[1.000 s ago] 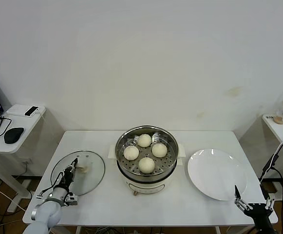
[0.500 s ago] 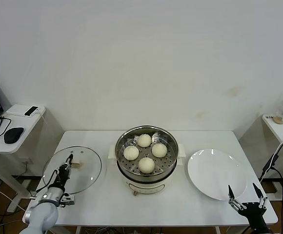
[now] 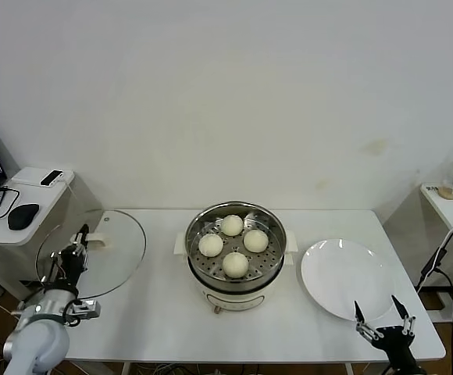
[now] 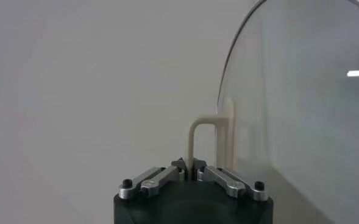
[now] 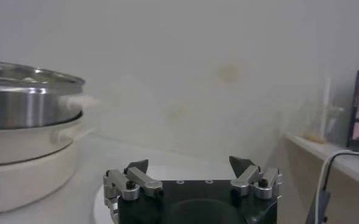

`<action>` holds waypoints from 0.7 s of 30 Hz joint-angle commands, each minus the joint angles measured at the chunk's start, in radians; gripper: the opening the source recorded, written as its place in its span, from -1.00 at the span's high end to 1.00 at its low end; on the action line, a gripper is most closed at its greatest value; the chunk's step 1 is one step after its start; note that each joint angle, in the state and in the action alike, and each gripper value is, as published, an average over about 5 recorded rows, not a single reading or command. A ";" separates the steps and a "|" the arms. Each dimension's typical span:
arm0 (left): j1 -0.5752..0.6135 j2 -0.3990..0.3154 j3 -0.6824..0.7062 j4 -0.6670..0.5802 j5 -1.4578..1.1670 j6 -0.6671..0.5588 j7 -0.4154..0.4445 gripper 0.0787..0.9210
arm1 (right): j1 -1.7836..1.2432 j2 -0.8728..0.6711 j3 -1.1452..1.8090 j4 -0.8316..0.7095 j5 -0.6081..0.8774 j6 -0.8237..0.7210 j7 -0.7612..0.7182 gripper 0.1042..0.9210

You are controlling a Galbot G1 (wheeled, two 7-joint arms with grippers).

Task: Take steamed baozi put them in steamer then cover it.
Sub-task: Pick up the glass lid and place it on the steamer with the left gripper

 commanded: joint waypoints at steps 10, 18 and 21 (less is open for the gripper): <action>-0.245 0.044 0.478 -0.174 -0.044 0.237 0.203 0.85 | 0.006 0.009 -0.052 -0.020 -0.091 0.010 0.007 -0.76; -0.440 -0.055 0.637 -0.107 0.032 0.349 0.289 0.85 | 0.035 0.015 -0.077 -0.040 -0.126 0.003 0.008 -0.76; -0.453 -0.117 0.662 -0.094 0.096 0.370 0.314 0.85 | 0.043 0.017 -0.083 -0.055 -0.145 0.006 0.010 -0.76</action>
